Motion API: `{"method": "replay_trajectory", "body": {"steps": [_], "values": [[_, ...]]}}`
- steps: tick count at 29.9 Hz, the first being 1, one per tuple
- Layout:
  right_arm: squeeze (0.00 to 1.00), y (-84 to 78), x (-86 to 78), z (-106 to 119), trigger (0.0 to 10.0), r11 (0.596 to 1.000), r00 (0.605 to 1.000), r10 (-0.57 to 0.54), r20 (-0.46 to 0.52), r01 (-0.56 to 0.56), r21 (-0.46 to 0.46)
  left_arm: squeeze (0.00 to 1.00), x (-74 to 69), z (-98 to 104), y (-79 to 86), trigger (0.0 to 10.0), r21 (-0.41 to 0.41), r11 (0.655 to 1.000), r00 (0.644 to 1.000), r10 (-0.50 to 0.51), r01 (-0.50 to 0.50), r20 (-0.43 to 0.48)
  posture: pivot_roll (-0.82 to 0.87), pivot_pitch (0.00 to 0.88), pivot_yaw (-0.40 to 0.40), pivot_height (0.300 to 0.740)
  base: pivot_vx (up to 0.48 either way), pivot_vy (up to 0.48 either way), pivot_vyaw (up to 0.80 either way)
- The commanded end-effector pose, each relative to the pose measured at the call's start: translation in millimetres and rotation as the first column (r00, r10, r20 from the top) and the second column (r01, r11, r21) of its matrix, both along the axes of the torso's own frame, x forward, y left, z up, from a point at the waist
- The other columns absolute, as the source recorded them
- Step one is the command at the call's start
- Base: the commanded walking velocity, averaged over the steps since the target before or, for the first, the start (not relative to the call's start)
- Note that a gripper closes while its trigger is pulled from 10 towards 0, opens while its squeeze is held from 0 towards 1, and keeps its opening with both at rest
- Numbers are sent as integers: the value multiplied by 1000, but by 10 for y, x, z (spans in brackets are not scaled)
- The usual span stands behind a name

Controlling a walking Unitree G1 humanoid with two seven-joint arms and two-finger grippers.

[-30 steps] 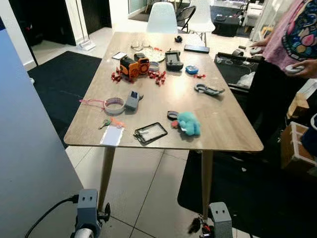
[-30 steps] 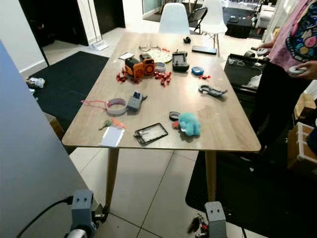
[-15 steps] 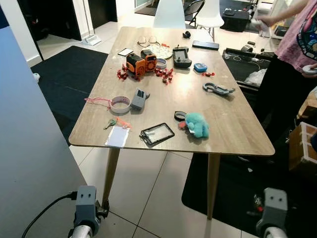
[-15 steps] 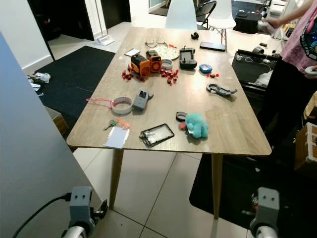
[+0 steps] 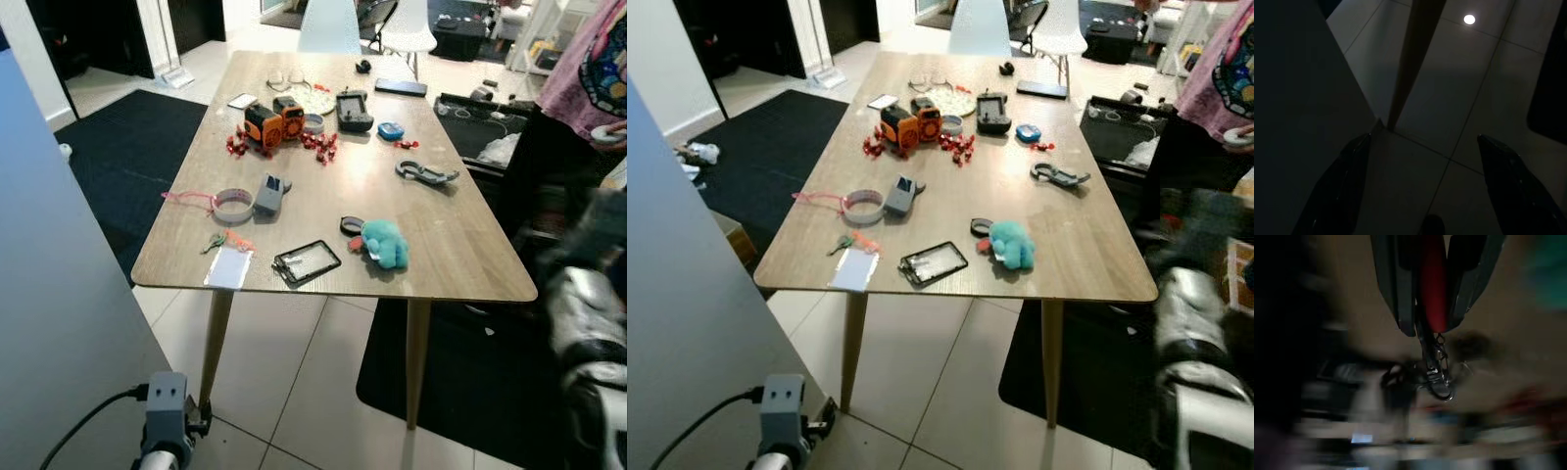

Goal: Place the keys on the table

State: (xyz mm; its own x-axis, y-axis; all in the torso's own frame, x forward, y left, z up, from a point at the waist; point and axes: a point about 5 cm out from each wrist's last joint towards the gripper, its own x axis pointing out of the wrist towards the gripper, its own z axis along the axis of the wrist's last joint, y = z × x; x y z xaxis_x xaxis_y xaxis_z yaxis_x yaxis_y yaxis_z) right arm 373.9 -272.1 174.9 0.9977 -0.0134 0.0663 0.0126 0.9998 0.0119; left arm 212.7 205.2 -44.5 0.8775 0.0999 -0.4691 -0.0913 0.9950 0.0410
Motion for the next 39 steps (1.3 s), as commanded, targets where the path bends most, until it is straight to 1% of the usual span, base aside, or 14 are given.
{"method": "replay_trajectory", "body": {"steps": [1, 4, 6, 9, 11, 16, 19, 21, 22, 23, 25, 26, 27, 39], "values": [[0, 102, 45, 62, 10000, 998, 998, 63, 4, -63, -14, 0, -77, -49, 25, 10000, 8, 1000, 1000, 1, -1, -30, 38, 72, -19, 740, 0, 0, 0], [0, 473, 123, 14, 10000, 978, 979, 203, -30, -205, -41, 0, -96, -58, 22, 10000, 9, 1000, 999, -1, 2, -32, 45, 72, -23, 740, 0, 0, 0], [0, 473, 123, 14, 10000, 978, 979, 203, -30, -205, -41, 0, -96, -58, 22, 10000, 9, 1000, 999, -1, 2, -32, 45, 72, -23, 740, 0, 0, 0], [0, 662, 128, -42, 10000, 958, 959, 277, -52, -280, -61, 0, -102, -56, 25, 10000, 10, 1000, 1000, -1, 1, -28, 53, 73, -27, 740, 0, 0, 0], [0, 732, 120, -83, 10000, 951, 952, 300, -60, -304, -62, 0, -109, -55, 33, 10000, 11, 1000, 1000, 1, -1, -26, 57, 76, -28, 740, 0, 0, 0], [0, 782, 109, -115, 10000, 944, 944, 323, -68, -326, -43, 0, -126, -60, 50, 10000, 12, 1000, 1000, 4, -4, -28, 55, 76, -24, 740, 0, 0, 0], [0, 699, 107, -63, 10000, 957, 958, 285, -44, -287, -44, 0, -133, -65, 45, 10000, 10, 1000, 1000, -1, 2, -32, 52, 76, -20, 740, 0, 0, 0], [0, 557, 109, -12, 10000, 981, 982, 190, -12, -190, -45, 0, -131, -67, 36, 10000, 9, 1000, 999, -4, 5, -33, 50, 76, -20, 740, 0, 0, 0], [0, 435, 102, 1, 10000, 993, 994, 110, -6, -110, -40, 0, -130, -69, 33, 10000, 9, 1000, 999, -5, 5, -34, 48, 77, -19, 740, 0, 0, 0], [0, 435, 102, 1, 10000, 993, 994, 110, -6, -110, -40, 0, -130, -69, 33, 10000, 9, 1000, 999, -5, 5, -34, 48, 77, -19, 740, 0, 0, 0], [0, 265, 76, -5, 10000, 1000, 1000, 13, -13, -13, -21, 0, -131, -72, 28, 10000, 8, 1000, 999, -7, 7, -37, 45, 77, -17, 740, 0, 0, 0], [0, 265, 76, -5, 10000, 1000, 1000, 13, -13, -13, -21, 0, -131, -72, 28, 10000, 8, 1000, 999, -7, 7, -37, 45, 77, -17, 740, 0, 0, 0], [0, 188, 52, -41, 10000, 1000, 999, -12, -34, 12, -19, 0, -132, -76, 22, 10000, 6, 1000, 999, -9, 9, -40, 42, 77, -15, 740, 0, 0, 0], [0, 199, 21, -174, 10000, 999, 996, -27, -89, 24, -28, 0, -122, -82, 2, 10000, 4, 1000, 999, -17, 17, -47, 38, 82, -12, 740, 0, 0, 0]]}}
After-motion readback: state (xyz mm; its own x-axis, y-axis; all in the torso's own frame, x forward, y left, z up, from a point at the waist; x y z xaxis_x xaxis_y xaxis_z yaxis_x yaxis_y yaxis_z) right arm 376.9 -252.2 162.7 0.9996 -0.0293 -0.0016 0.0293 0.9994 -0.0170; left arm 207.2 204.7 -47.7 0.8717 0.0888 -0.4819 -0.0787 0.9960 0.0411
